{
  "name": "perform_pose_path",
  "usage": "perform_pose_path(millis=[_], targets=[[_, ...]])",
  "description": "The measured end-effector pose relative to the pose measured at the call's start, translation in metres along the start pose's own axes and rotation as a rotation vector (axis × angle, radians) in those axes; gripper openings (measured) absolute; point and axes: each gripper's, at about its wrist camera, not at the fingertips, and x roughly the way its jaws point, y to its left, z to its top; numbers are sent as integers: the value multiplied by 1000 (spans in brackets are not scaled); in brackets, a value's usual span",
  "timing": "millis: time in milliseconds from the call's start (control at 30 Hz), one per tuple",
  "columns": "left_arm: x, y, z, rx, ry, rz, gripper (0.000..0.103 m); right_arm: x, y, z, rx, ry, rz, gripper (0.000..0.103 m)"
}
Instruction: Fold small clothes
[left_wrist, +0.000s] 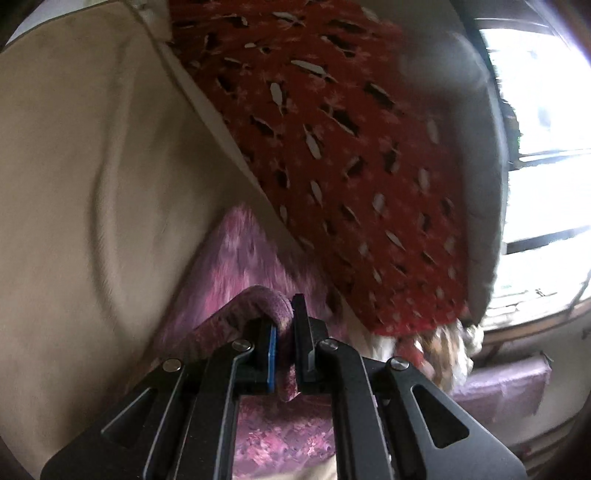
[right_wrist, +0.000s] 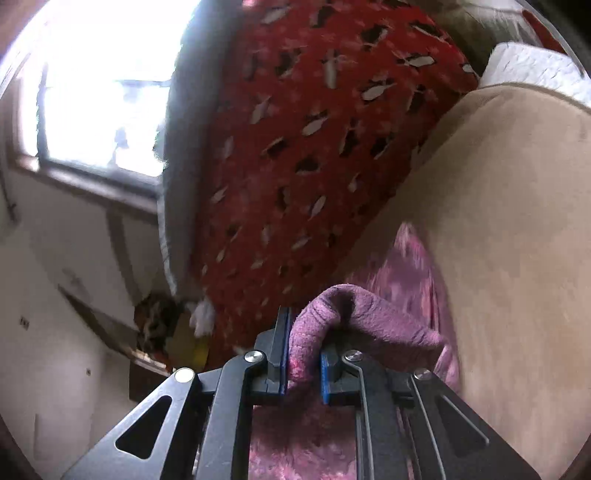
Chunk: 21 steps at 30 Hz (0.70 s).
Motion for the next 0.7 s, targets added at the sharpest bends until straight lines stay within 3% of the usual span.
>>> perform_pose_path(millis=[67, 200, 300, 367, 433, 467, 533, 567, 700], targets=[[23, 0, 12, 9, 9, 71, 5, 23, -14, 13, 49, 3, -50, 17], [56, 5, 27, 17, 56, 181, 5, 57, -41, 28, 171, 94, -138, 17], [57, 12, 39, -73, 73, 126, 5, 56, -40, 44, 194, 48, -119, 19], [49, 19, 46, -155, 68, 31, 8, 52, -43, 51, 224, -1, -98, 30], [43, 23, 51, -197, 80, -30, 28, 44, -48, 53, 271, -67, -93, 42], [35, 27, 51, -214, 68, -39, 31, 35, -50, 54, 279, -113, -100, 45], [22, 25, 50, -190, 23, -38, 46, 23, -52, 55, 259, -142, -126, 47], [13, 23, 48, -158, 6, -34, 49, 19, -51, 54, 233, -134, -147, 47], [-2, 13, 27, -56, -1, 11, 49, 16, -46, 46, 94, -49, -288, 48]])
